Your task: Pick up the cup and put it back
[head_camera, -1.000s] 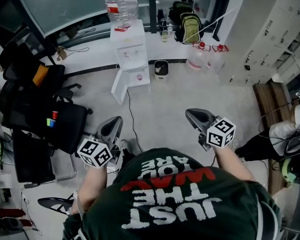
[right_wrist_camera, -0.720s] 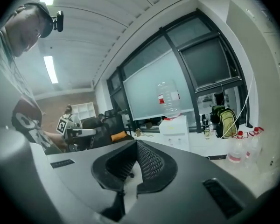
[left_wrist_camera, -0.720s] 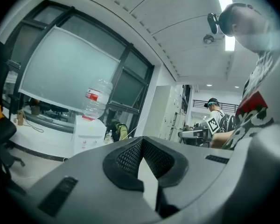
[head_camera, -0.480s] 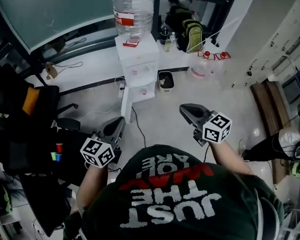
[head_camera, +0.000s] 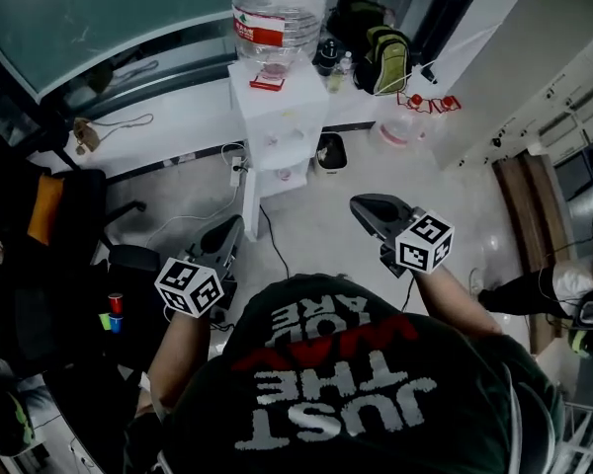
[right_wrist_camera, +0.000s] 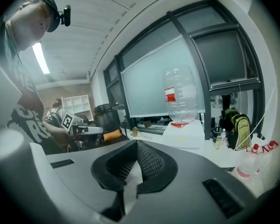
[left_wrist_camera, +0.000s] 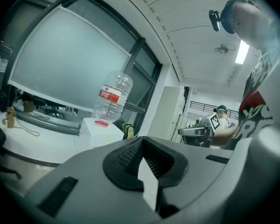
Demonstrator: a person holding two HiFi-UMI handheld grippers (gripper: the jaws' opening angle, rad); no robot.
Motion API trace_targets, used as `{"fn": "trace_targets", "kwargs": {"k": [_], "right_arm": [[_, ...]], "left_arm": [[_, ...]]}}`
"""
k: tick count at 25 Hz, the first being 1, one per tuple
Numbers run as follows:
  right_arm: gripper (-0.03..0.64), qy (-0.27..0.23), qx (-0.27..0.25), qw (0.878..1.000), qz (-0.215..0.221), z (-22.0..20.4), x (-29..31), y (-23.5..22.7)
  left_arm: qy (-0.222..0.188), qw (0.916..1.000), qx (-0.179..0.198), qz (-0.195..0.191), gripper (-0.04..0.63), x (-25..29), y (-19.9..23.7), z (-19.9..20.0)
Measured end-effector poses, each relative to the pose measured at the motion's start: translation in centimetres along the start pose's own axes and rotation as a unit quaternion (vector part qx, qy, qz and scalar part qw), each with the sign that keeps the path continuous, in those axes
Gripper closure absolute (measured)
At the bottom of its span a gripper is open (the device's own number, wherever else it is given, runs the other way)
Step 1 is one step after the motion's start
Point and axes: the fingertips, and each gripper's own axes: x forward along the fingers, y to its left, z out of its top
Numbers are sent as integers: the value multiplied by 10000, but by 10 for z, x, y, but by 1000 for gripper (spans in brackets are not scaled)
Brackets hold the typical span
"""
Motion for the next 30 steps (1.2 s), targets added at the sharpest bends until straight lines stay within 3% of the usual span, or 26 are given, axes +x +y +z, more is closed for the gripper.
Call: {"fn": "trace_targets", "kwargs": {"k": [4, 9, 11, 14, 18, 22, 30], "right_arm": [[584, 103, 8, 9996, 247, -4, 19, -38], [584, 180, -198, 9953, 935, -7, 49, -99], [584, 200, -270, 9917, 1238, -4, 57, -126], [584, 304, -334, 9845, 1692, 5, 63, -163], [584, 447, -602, 9743, 2122, 16, 53, -213], [584, 445, -376, 9731, 2228, 14, 46, -259], [583, 397, -608, 9675, 2423, 10, 64, -287]], "left_arm": [[78, 9994, -122, 305, 588, 32, 17, -7], [50, 9957, -81, 919, 588, 75, 27, -15], [0, 9919, -125, 1265, 588, 93, 28, -18], [-82, 9823, -498, 1802, 588, 123, 23, -24], [48, 9773, -651, 2016, 588, 178, -3, -26], [85, 9720, -733, 2232, 588, 213, -17, -18], [357, 9653, -728, 2481, 588, 241, -15, -29]]}}
